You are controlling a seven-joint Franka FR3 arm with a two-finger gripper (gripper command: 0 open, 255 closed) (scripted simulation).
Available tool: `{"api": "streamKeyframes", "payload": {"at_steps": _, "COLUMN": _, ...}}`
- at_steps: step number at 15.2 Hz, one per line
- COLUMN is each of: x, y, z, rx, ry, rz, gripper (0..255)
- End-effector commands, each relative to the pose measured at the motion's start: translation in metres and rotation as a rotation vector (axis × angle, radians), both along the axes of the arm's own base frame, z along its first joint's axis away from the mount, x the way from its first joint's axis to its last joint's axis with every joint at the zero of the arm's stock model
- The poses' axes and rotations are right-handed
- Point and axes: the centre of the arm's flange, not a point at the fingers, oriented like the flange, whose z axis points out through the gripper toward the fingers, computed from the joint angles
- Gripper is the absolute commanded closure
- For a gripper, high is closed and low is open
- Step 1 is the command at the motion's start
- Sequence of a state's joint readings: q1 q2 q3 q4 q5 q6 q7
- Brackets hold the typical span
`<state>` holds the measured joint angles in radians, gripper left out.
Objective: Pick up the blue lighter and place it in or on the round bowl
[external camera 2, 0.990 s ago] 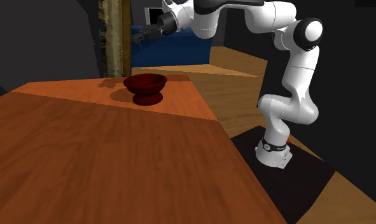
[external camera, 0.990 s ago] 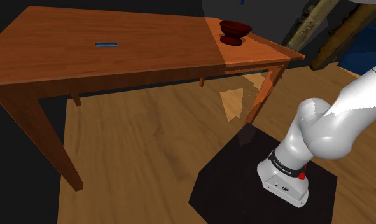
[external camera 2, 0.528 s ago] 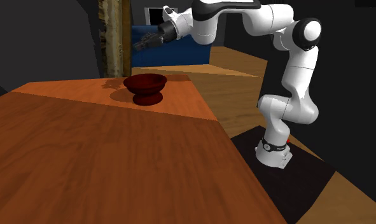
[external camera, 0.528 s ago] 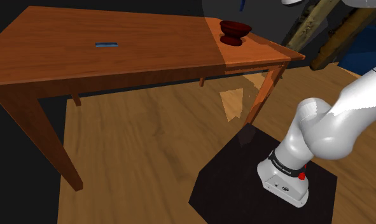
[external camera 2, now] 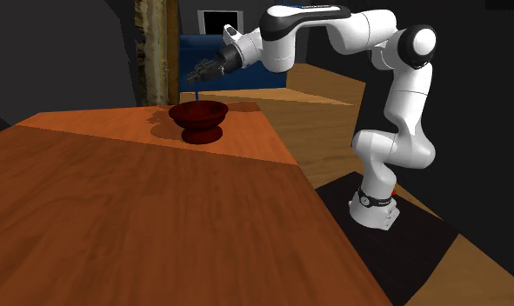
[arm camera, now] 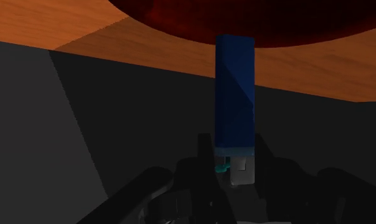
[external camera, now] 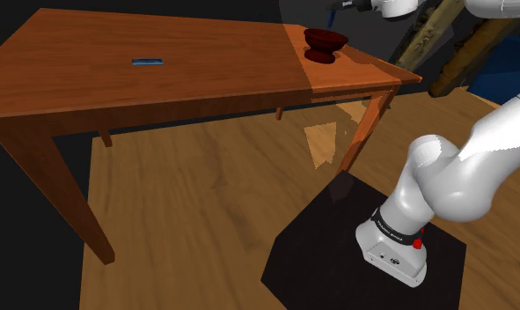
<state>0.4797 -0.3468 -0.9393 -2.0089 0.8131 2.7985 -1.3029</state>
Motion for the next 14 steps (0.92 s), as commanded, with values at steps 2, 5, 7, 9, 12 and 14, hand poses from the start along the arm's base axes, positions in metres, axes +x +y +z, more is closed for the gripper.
{"api": "streamKeyframes", "payload": {"at_steps": 2, "x": 0.0001, "y": 0.0004, "z": -0.0173, "rx": 0.0, "ry": 0.0, "rz": 0.0, "gripper": 255}}
{"api": "streamKeyframes", "payload": {"at_steps": 5, "x": 0.0001, "y": 0.0004, "z": -0.0199, "rx": 0.0, "ry": 0.0, "rz": 0.0, "gripper": 255}}
{"api": "streamKeyframes", "payload": {"at_steps": 7, "x": 0.0001, "y": 0.0004, "z": -0.0199, "rx": 0.0, "ry": 0.0, "rz": 0.0, "gripper": 255}}
{"api": "streamKeyframes", "payload": {"at_steps": 9, "x": 0.0001, "y": 0.0004, "z": -0.0199, "rx": 0.0, "ry": 0.0, "rz": 0.0, "gripper": 255}}
{"api": "streamKeyframes", "payload": {"at_steps": 12, "x": 0.0001, "y": 0.0004, "z": -0.0198, "rx": 0.0, "ry": 0.0, "rz": 0.0, "gripper": 0}}
{"api": "streamKeyframes", "payload": {"at_steps": 14, "x": 0.0001, "y": 0.0004, "z": -0.0198, "rx": 0.0, "ry": 0.0, "rz": 0.0, "gripper": 0}}
